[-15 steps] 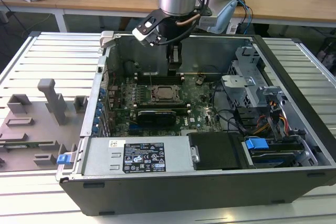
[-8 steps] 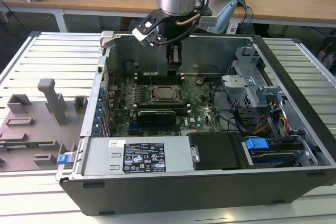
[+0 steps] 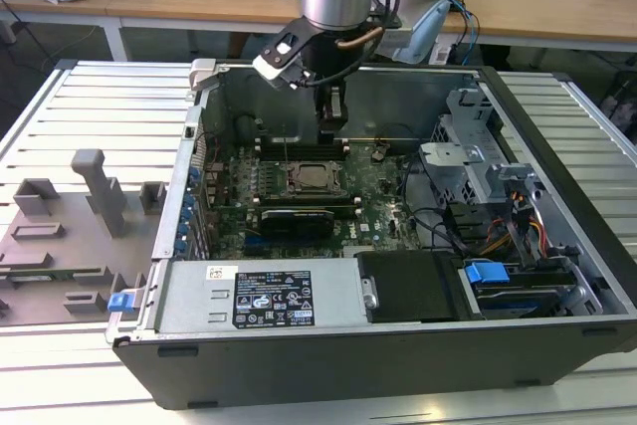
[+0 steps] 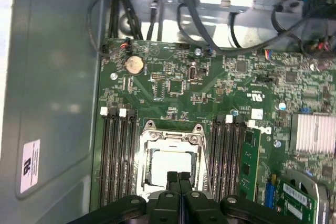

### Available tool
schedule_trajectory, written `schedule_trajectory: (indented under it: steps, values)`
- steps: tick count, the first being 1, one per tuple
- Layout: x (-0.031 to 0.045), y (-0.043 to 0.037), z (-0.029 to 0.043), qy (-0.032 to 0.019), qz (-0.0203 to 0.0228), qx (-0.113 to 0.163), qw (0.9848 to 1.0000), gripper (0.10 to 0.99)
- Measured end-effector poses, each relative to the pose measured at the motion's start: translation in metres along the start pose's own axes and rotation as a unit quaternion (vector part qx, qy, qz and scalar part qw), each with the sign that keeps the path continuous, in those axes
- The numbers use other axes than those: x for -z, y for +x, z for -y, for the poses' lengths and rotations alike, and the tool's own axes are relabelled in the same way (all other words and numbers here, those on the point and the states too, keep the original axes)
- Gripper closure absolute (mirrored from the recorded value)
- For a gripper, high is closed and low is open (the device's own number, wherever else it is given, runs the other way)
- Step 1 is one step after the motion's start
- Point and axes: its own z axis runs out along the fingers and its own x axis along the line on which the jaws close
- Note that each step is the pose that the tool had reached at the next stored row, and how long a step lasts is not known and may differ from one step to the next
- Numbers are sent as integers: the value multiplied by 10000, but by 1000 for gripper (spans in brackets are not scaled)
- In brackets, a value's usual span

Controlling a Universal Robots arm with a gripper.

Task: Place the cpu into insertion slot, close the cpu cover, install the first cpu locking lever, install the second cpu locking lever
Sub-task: 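Install the first cpu locking lever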

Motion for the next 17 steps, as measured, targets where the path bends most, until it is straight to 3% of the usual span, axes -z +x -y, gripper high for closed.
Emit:
schedule_trajectory:
  steps: [1, 2, 4, 7, 8, 9, 11, 12, 13, 16, 17]
  values:
    - [0, 0, 0, 0, -2, 101, 9999, 980]
    - [0, 0, 0, 1, -9, 411, 9992, 980]
    - [0, 0, 0, 2, -18, 816, 9967, 980]
    - [0, 0, 0, 4, -29, 1360, 9907, 980]
    - [0, 0, 0, 5, -36, 1689, 9856, 980]
    - [0, 0, 0, 6, -42, 2045, 9789, 980]
    - [0, 0, 0, 7, -48, 2342, 9722, 980]
    - [0, 0, 0, 7, -50, 2449, 9695, 980]
    - [0, 0, 0, 7, -51, 2514, 9679, 980]
    - [0, 0, 0, 8, -57, 2780, 9606, 980]
    - [0, 0, 0, 9, -61, 2957, 9553, 980]
